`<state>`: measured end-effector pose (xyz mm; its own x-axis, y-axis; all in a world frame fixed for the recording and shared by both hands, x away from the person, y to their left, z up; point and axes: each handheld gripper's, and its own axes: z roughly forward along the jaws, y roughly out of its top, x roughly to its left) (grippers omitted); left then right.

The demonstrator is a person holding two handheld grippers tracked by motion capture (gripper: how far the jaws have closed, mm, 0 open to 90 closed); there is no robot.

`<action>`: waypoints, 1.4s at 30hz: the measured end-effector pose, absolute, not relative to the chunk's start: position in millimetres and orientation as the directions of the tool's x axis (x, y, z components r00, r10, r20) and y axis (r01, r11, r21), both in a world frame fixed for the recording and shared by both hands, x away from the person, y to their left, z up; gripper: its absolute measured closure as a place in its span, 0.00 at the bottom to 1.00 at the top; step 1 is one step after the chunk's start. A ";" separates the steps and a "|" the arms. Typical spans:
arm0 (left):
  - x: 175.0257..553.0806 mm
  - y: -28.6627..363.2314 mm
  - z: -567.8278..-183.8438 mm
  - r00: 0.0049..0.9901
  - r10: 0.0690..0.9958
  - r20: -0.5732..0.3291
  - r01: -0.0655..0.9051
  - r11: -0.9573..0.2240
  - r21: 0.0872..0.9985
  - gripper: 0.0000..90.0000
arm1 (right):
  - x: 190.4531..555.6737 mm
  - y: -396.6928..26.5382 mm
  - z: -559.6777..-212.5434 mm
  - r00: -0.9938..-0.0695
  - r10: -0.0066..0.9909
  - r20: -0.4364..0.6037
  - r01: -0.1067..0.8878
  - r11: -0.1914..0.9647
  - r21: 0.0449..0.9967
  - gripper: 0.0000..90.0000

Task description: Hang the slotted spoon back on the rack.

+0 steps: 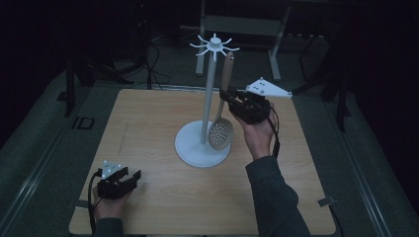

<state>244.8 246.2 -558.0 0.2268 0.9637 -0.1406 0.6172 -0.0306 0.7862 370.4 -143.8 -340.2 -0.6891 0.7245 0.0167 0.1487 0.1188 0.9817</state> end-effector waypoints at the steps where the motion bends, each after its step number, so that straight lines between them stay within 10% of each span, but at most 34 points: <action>1: 244.8 246.2 -558.0 0.227 0.964 -0.141 0.617 -0.031 0.786 0.51 | 370.7 -143.5 -340.4 -0.690 0.724 0.016 0.149 0.120 0.982 0.83; 25: 244.8 246.1 -557.9 0.227 0.964 -0.141 0.618 -0.031 0.785 0.51 | 371.7 -140.8 -346.6 -0.679 0.734 0.011 0.143 0.118 0.983 0.80; 42: 245.0 245.4 -558.0 0.231 0.963 -0.140 0.620 -0.034 0.784 0.51 | 367.0 -146.5 -349.5 -0.656 0.754 0.001 0.155 0.134 0.979 0.50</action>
<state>245.0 245.4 -558.0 0.2305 0.9629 -0.1403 0.6203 -0.0344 0.7836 367.0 -146.5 -349.5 -0.6564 0.7545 0.0009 0.1549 0.1336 0.9789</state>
